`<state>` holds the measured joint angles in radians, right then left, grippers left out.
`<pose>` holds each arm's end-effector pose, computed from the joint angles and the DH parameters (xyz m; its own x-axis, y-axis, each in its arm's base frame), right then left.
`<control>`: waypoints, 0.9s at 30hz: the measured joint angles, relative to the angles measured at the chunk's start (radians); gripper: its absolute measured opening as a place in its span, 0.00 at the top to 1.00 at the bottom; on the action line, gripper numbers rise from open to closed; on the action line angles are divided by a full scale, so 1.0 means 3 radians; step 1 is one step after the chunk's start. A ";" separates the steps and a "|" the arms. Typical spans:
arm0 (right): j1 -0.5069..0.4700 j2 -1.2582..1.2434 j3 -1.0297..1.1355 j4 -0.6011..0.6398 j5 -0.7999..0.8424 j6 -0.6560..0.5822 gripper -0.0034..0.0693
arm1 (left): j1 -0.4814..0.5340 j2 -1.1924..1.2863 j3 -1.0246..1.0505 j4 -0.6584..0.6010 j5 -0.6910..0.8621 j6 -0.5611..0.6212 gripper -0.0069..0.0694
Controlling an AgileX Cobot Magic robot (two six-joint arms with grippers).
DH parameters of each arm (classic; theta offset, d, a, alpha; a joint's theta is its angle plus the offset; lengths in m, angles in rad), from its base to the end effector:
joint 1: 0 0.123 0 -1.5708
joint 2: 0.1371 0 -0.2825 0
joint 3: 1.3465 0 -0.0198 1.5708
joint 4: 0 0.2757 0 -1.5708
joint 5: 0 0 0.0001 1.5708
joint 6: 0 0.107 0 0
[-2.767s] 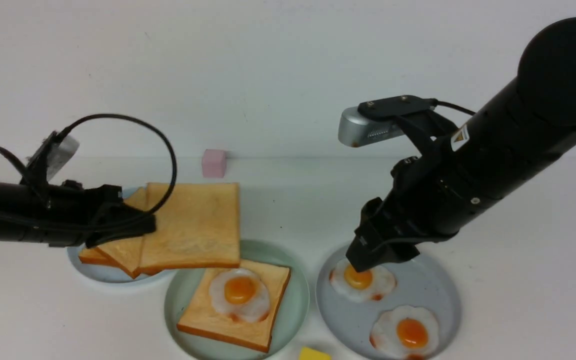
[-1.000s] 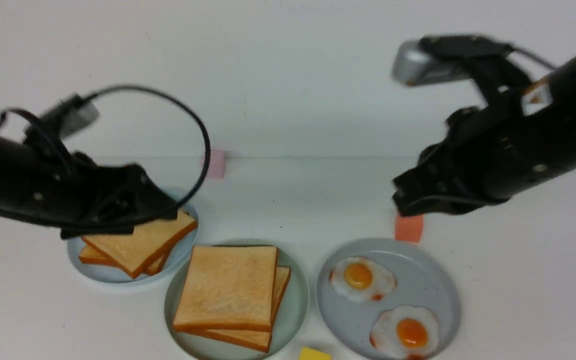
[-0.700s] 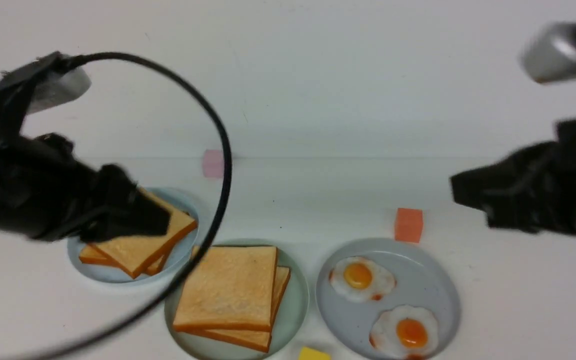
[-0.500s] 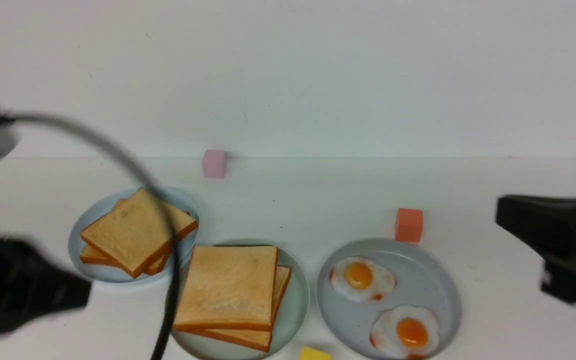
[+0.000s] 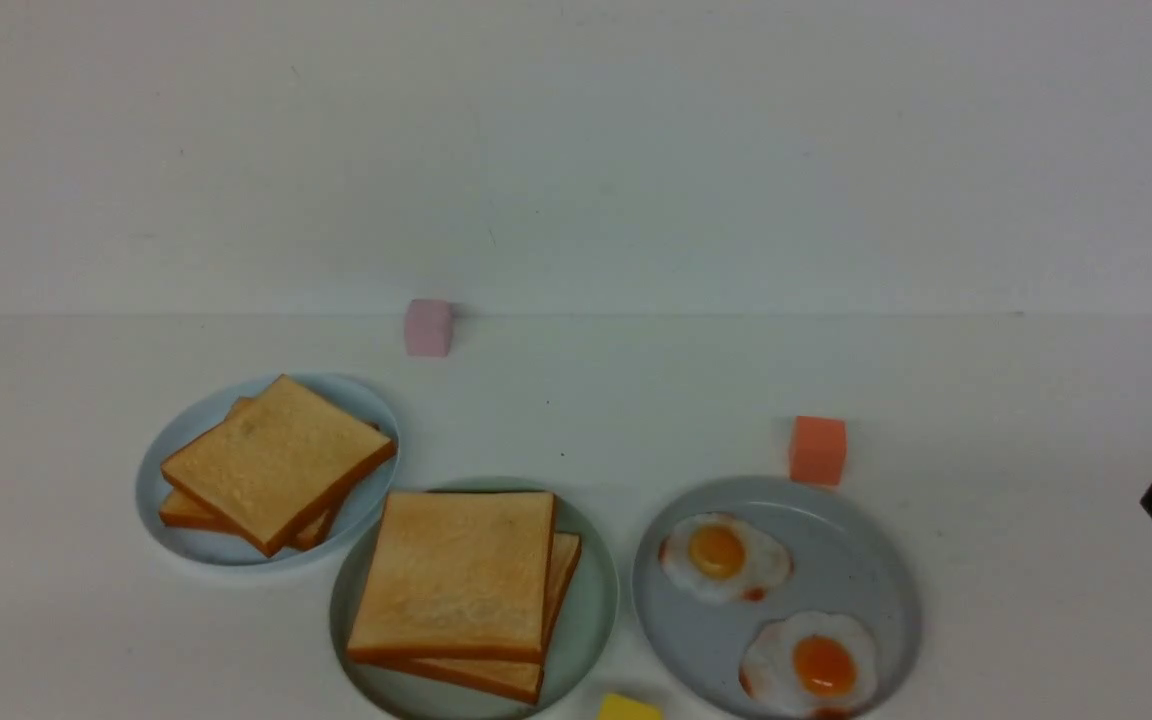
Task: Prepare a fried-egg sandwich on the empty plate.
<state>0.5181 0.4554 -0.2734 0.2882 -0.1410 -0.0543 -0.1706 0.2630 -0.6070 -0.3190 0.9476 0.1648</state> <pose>0.1314 0.0700 0.2786 -0.0712 0.2229 -0.9722 -0.4560 0.8596 0.2305 0.0675 -0.0393 0.3173 -0.4750 0.0567 -0.8782 0.3734 0.9166 -0.1428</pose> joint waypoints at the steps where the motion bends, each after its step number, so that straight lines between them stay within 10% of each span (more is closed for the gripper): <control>1: 0.0000 -0.0003 0.0000 0.0000 0.0000 0.0000 0.95 | 0.0000 -0.0014 0.0000 0.0000 -0.0030 0.0000 0.93; 27: 0.0000 -0.0015 0.0003 0.0000 -0.0015 -0.0009 0.93 | 0.0000 -0.0125 0.0244 0.0355 -0.0773 -0.0048 0.93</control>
<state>0.5181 0.4510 -0.2726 0.2882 -0.1456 -0.0570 -0.1706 0.2256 -0.5338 -0.2125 0.7156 0.1503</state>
